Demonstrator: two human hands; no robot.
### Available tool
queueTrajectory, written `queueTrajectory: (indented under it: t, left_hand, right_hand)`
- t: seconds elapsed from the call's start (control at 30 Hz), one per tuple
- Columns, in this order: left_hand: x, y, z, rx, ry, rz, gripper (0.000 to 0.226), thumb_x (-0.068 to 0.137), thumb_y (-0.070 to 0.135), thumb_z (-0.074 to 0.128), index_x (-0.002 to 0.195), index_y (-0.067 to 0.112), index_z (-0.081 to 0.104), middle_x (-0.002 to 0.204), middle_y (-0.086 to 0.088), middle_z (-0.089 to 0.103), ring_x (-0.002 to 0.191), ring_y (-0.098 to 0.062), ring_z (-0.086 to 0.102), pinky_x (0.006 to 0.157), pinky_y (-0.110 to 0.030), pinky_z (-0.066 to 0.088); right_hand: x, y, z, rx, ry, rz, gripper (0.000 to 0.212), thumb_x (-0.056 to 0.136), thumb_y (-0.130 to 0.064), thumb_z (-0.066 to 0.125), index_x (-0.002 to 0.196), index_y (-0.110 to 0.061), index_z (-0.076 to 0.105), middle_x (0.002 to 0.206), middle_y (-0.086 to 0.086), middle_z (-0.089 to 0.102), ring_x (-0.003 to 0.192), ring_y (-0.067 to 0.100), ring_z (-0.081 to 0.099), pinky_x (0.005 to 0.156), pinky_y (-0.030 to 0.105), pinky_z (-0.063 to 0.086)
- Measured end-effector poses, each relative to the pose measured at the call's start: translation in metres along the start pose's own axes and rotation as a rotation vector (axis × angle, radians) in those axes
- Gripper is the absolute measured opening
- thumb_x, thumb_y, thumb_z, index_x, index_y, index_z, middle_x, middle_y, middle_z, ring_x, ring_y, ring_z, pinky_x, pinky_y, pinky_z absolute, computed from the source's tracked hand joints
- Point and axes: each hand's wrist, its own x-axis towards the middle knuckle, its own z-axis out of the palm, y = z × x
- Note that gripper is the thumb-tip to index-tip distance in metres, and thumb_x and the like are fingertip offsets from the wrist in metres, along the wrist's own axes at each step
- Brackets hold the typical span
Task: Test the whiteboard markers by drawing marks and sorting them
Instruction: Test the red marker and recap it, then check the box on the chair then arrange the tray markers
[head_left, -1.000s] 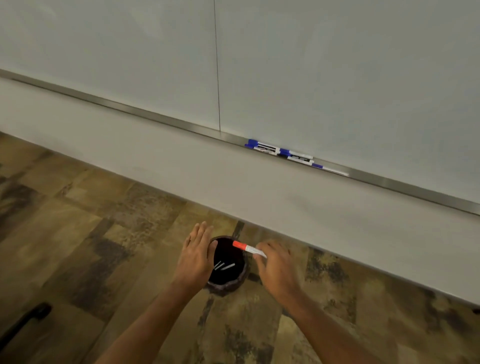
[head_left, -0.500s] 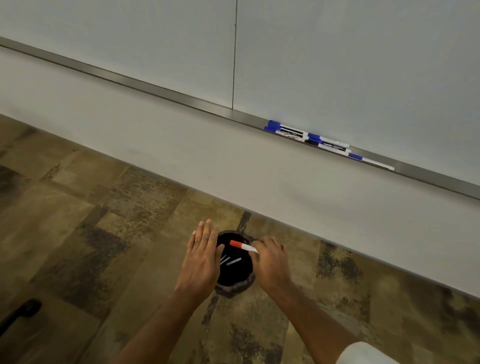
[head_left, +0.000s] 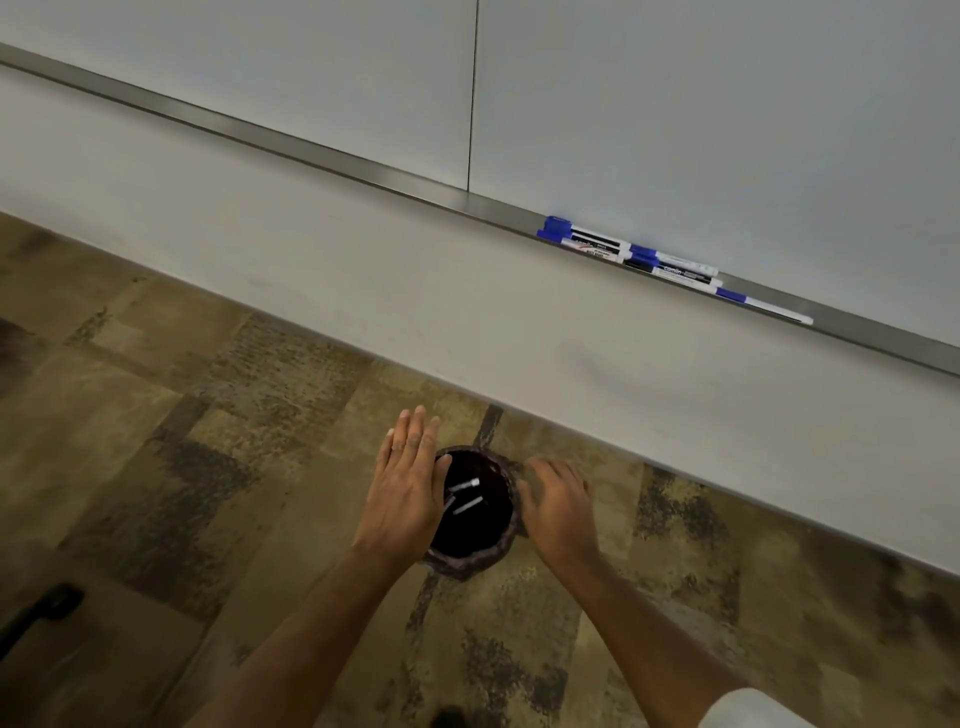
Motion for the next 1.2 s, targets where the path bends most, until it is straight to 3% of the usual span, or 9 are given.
queueTrajectory:
  t: [0.27, 0.73, 0.87, 1.0, 1.2]
  left_hand:
    - [0.016, 0.046, -0.032, 0.029, 0.02, 0.104, 0.057, 0.108, 0.037, 0.019, 0.159, 0.012, 0.011, 0.168, -0.004, -0.001, 0.154, -0.014, -0.014, 0.126, -0.042, 0.003]
    - [0.033, 0.24, -0.115, 0.046, 0.313, 0.447, 0.059, 0.109, 0.038, 0.034, 0.159, 0.012, 0.017, 0.168, -0.005, 0.007, 0.155, -0.015, -0.005, 0.126, -0.036, 0.003]
    - [0.037, 0.304, -0.123, 0.02, 0.354, 0.546, 0.062, 0.106, 0.039, 0.038, 0.159, 0.014, 0.018, 0.168, -0.003, 0.008, 0.155, -0.015, -0.002, 0.126, -0.031, -0.001]
    - [0.033, 0.369, -0.116, -0.001, 0.362, 0.606, 0.063, 0.105, 0.041, 0.041, 0.159, 0.016, 0.021, 0.168, -0.001, 0.008, 0.155, -0.013, -0.003, 0.125, -0.028, -0.005]
    - [0.014, 0.486, -0.089, -0.019, 0.393, 0.706, 0.064, 0.105, 0.05, 0.028, 0.16, 0.018, 0.016, 0.169, 0.0, 0.003, 0.155, -0.015, -0.004, 0.125, -0.033, -0.002]
  right_hand:
    - [-0.02, -0.01, -0.069, 0.087, 0.226, -0.116, 0.031, 0.096, -0.03, 0.052, 0.116, -0.012, 0.068, 0.121, 0.003, 0.066, 0.12, 0.024, 0.056, 0.101, 0.044, 0.044]
    - [-0.05, -0.028, -0.272, 0.063, 0.688, -0.214, 0.03, 0.098, -0.029, 0.059, 0.125, -0.016, 0.065, 0.138, 0.001, 0.06, 0.136, 0.021, 0.047, 0.107, 0.045, 0.039]
    - [-0.066, -0.01, -0.333, 0.05, 0.807, -0.199, 0.039, 0.101, -0.038, 0.048, 0.129, -0.017, 0.063, 0.142, 0.003, 0.058, 0.139, 0.022, 0.045, 0.109, 0.047, 0.038]
    - [-0.084, 0.024, -0.386, 0.048, 0.892, -0.183, 0.039, 0.1, -0.038, 0.05, 0.132, -0.018, 0.061, 0.145, 0.002, 0.055, 0.142, 0.021, 0.041, 0.11, 0.05, 0.037]
    - [-0.12, 0.096, -0.468, -0.013, 0.966, -0.147, 0.045, 0.101, -0.046, 0.042, 0.139, -0.023, 0.052, 0.153, 0.001, 0.046, 0.147, 0.021, 0.033, 0.114, 0.055, 0.031]
